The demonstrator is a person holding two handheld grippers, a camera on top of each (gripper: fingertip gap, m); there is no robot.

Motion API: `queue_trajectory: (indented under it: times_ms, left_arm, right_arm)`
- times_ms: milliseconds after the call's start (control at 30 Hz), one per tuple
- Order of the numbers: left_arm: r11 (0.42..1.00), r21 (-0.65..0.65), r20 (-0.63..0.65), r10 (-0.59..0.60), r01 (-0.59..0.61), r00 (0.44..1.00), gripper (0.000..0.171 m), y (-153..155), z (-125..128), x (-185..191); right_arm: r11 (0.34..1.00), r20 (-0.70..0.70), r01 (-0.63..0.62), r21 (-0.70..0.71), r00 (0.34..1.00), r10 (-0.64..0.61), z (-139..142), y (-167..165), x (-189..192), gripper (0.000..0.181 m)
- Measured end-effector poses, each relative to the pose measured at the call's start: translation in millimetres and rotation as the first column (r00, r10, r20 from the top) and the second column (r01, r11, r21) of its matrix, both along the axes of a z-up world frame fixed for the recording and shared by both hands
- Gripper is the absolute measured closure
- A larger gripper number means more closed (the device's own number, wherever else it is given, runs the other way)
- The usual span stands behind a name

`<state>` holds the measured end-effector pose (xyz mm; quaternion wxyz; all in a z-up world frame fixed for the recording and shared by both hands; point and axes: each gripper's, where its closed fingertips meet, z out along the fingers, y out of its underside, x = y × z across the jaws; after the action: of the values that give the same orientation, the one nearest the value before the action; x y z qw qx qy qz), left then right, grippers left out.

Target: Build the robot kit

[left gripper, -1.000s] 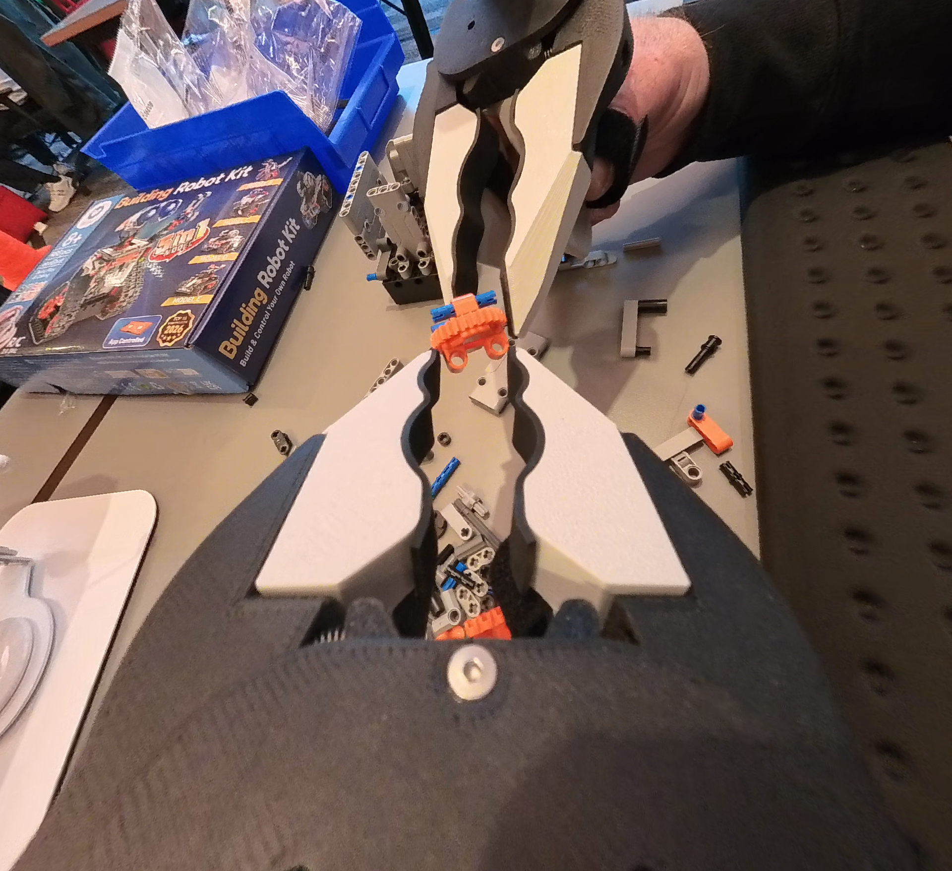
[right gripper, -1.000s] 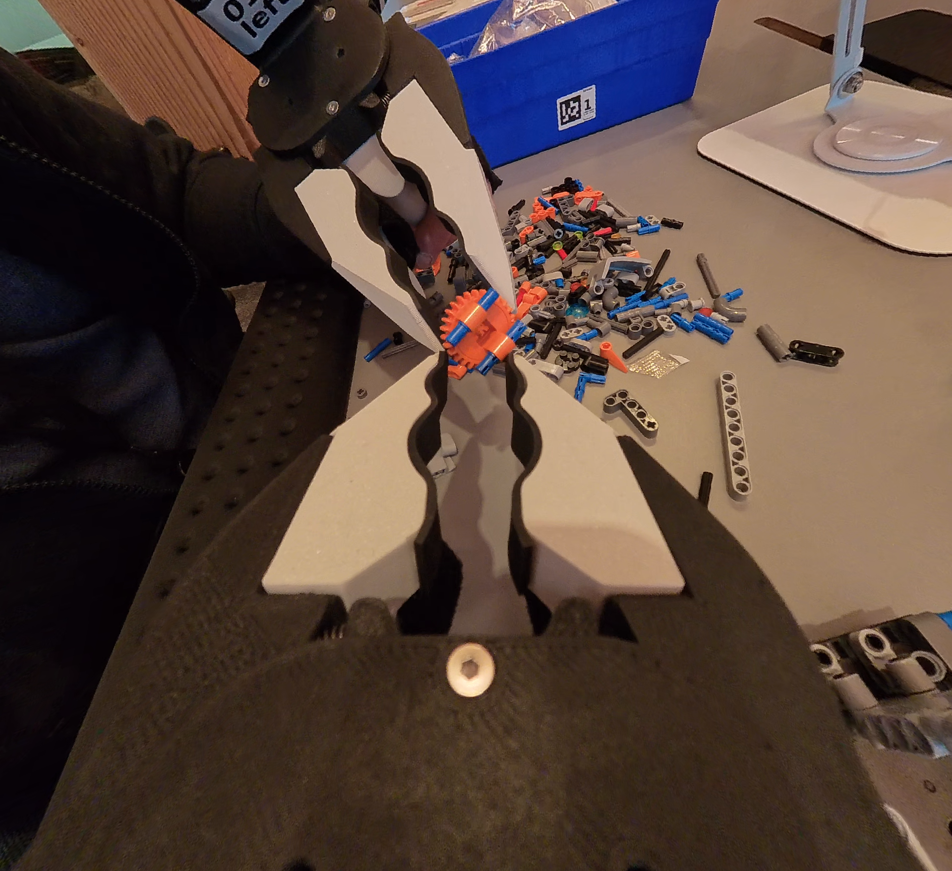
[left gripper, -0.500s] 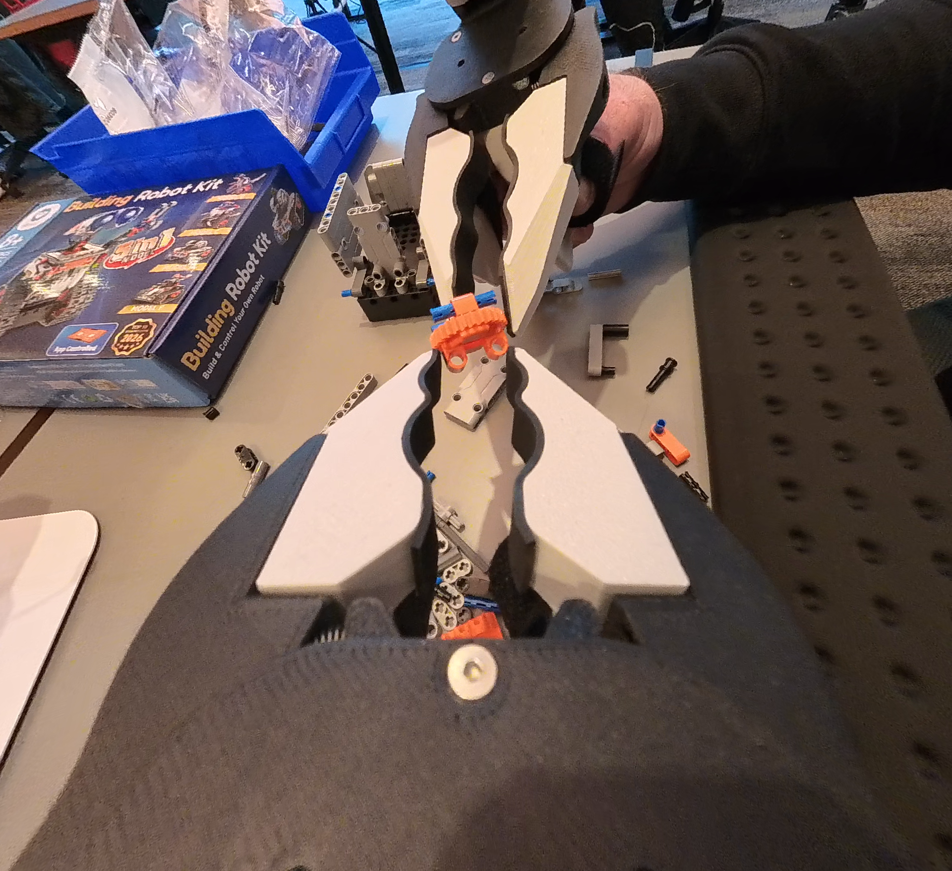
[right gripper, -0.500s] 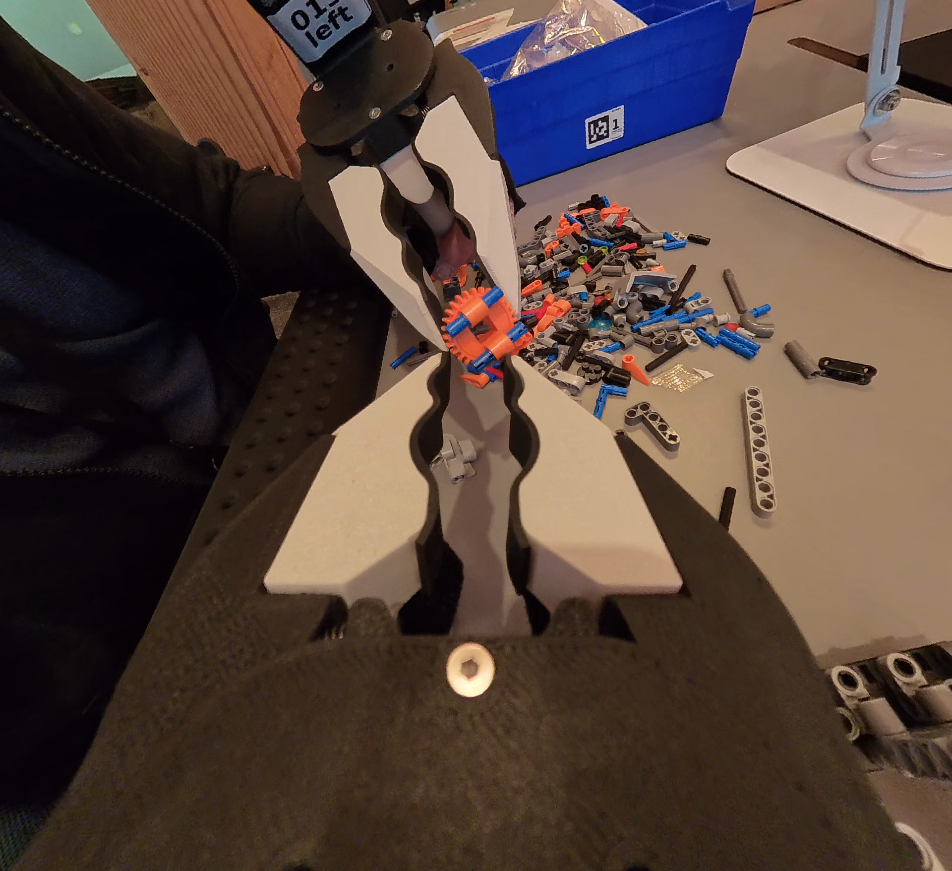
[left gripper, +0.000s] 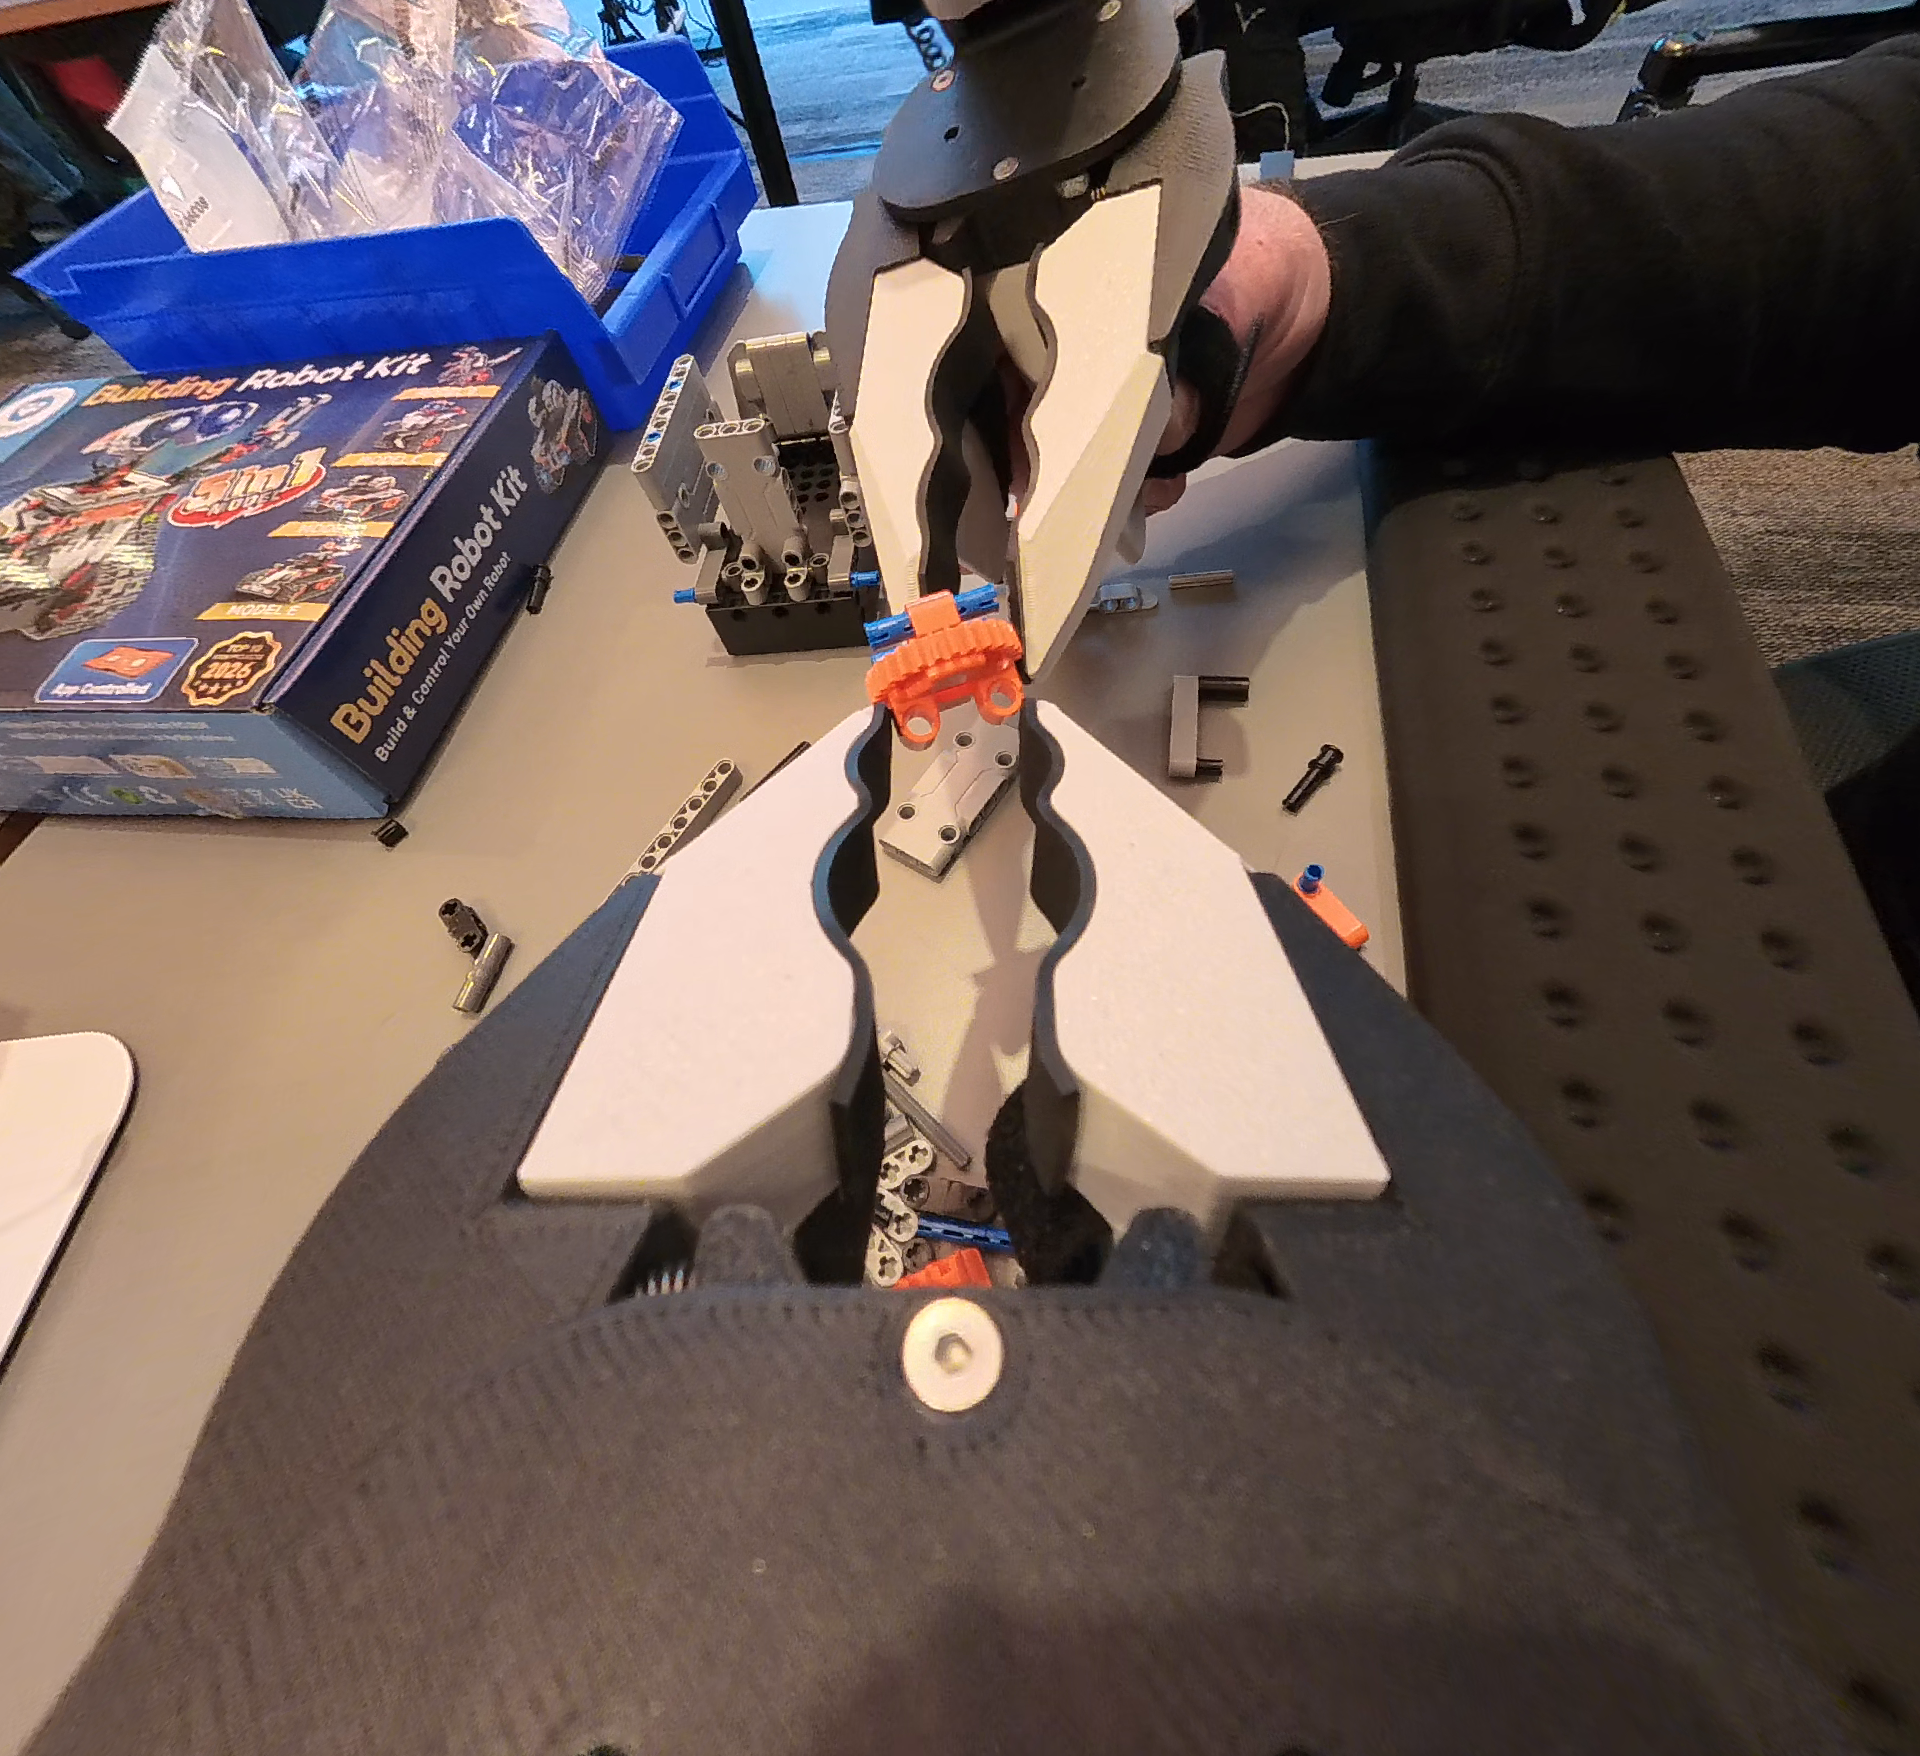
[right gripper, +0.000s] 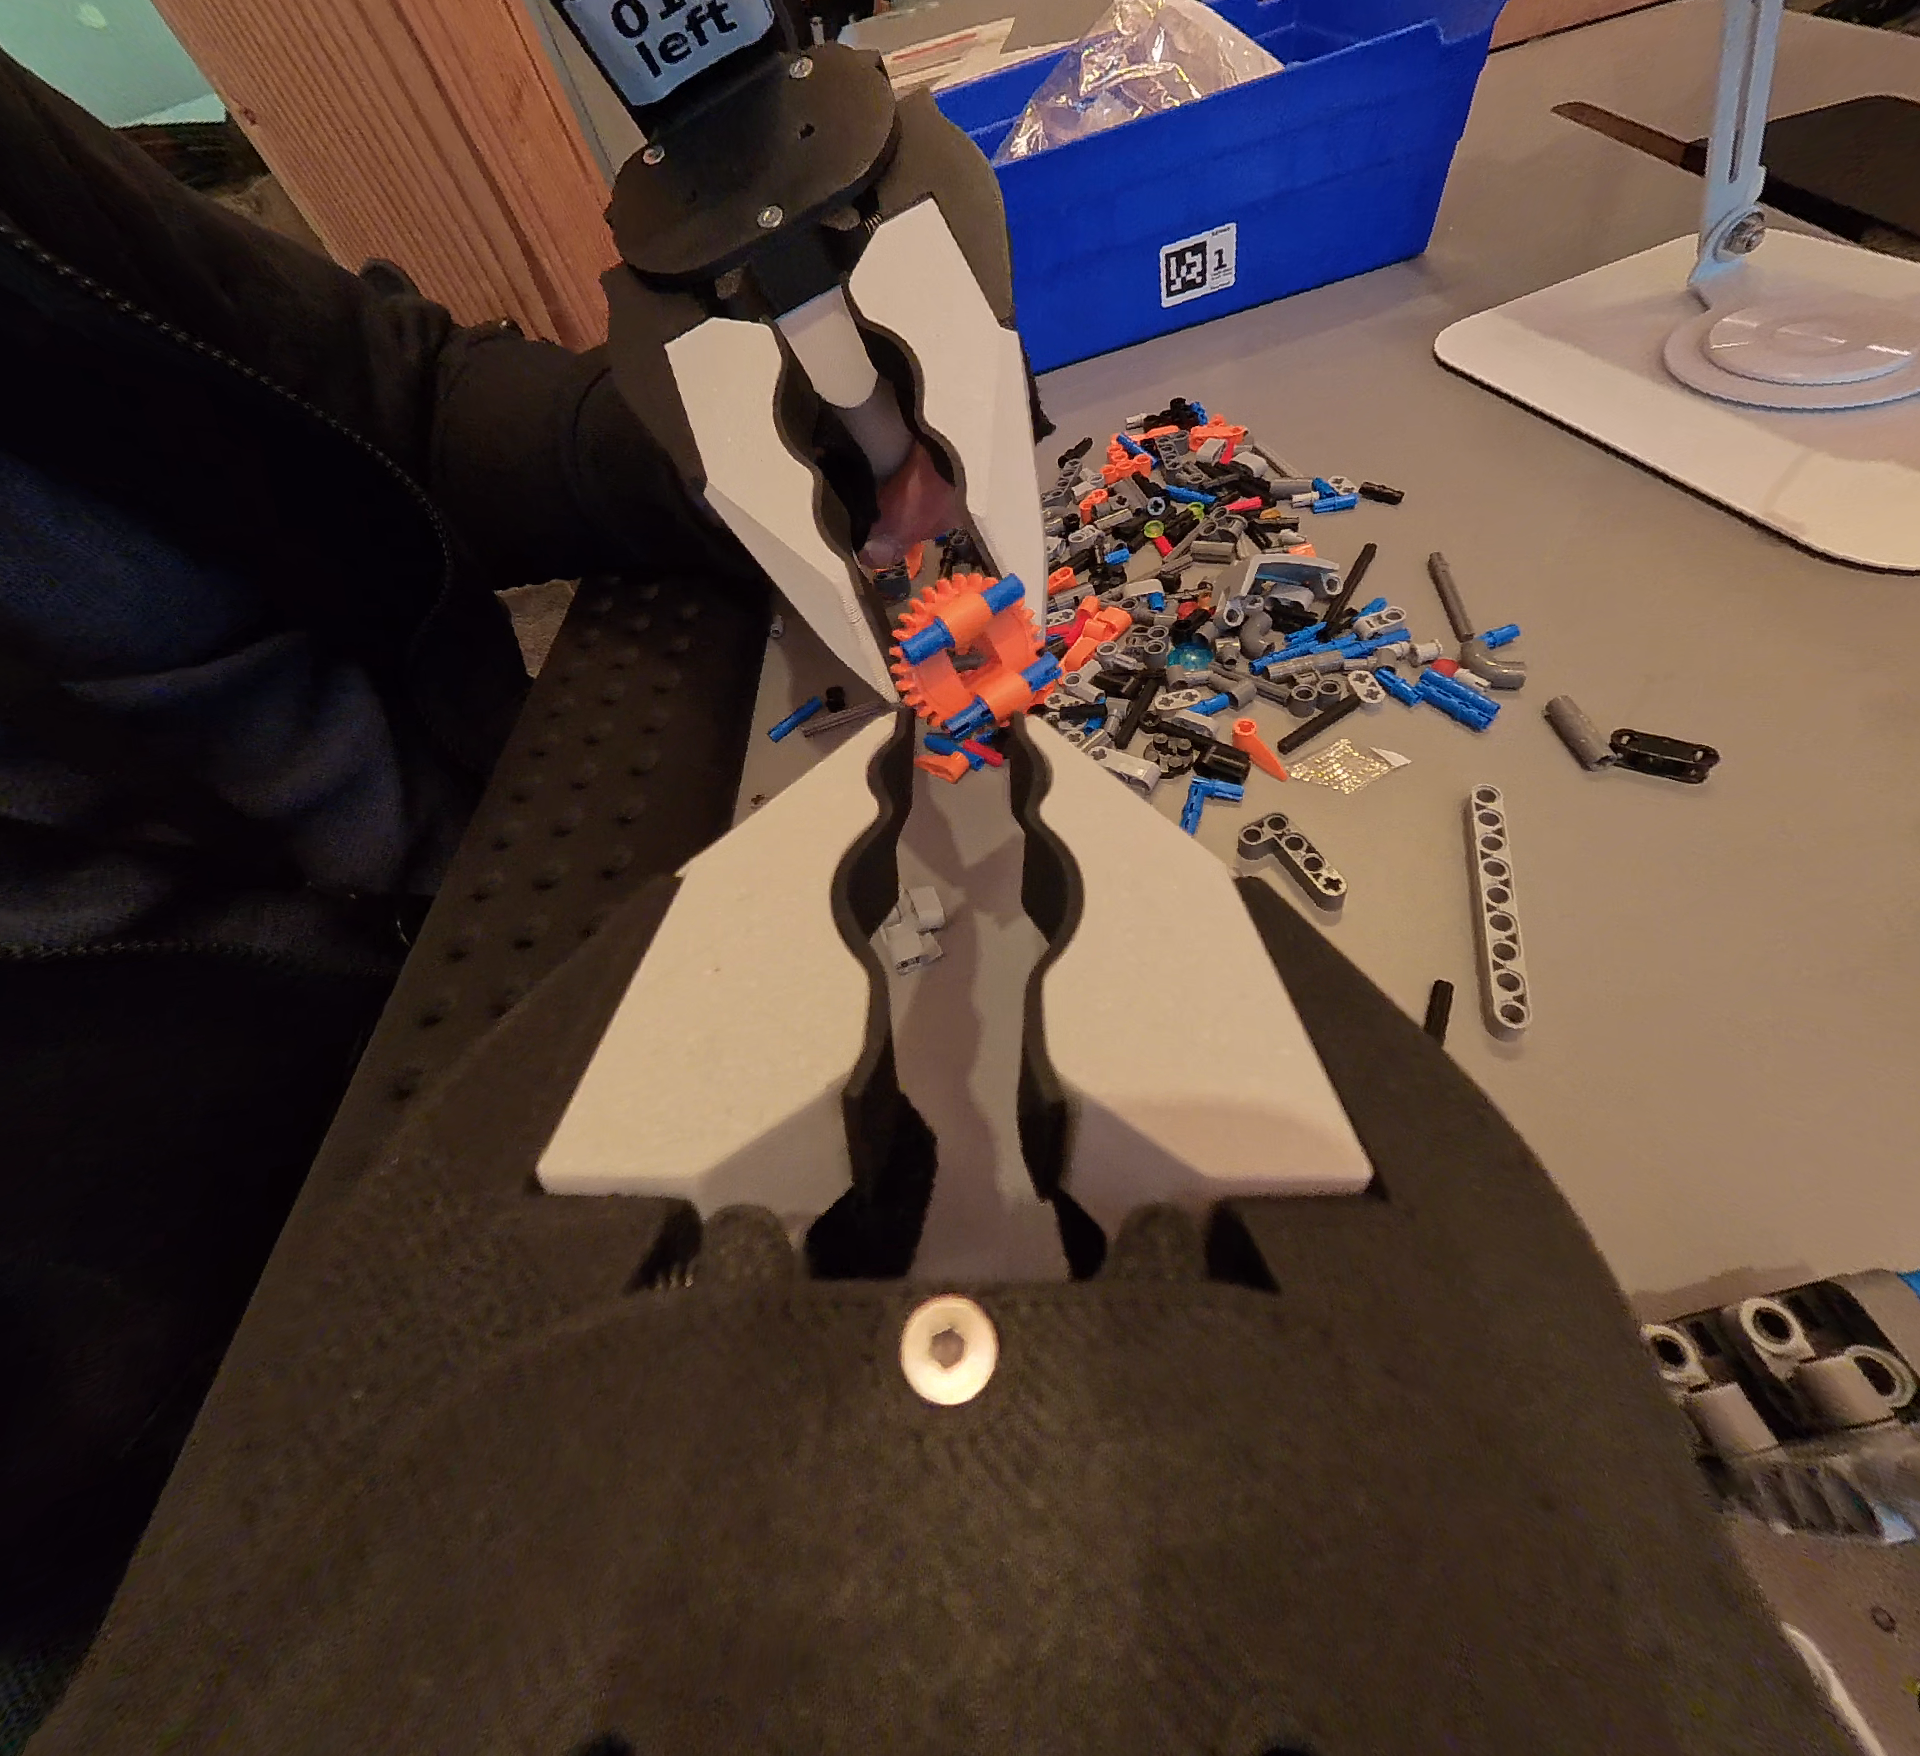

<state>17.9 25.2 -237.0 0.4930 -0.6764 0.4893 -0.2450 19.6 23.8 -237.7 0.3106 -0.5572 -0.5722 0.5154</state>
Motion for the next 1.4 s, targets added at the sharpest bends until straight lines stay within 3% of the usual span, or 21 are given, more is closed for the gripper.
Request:
queue_trajectory:
  times_ms: [700, 1067, 1167, 1400]
  left_arm:
    - [0.991, -0.13, 0.072, -0.021, 0.031, 0.997, 0.149, 0.8, -4.2, 1.6]
    - [0.977, -0.209, 0.096, -0.026, 0.046, 0.995, 0.15, 2.1, -10.4, 2.5]
    - [0.972, -0.231, 0.107, -0.022, 0.046, 0.994, 0.15, 3.2, -11.0, 1.9]
    - [0.96, -0.276, 0.112, -0.022, 0.053, 0.993, 0.15, 3.0, -15.2, 2.9]
  right_arm:
    - [0.979, 0.062, 0.057, 0.195, 0.996, -0.07, -6.4, 4.7, 0.2, 0.163]
    - [0.92, 0.128, 0.102, 0.379, 0.979, -0.161, -12.3, 13.0, 3.7, 0.154]
    - [0.878, 0.117, 0.102, 0.468, 0.977, -0.176, -9.5, 10.6, 1.6, 0.15]
    - [0.71, 0.141, 0.077, 0.7, 0.96, -0.243, -14.6, 7.7, -6.9, 0.145]
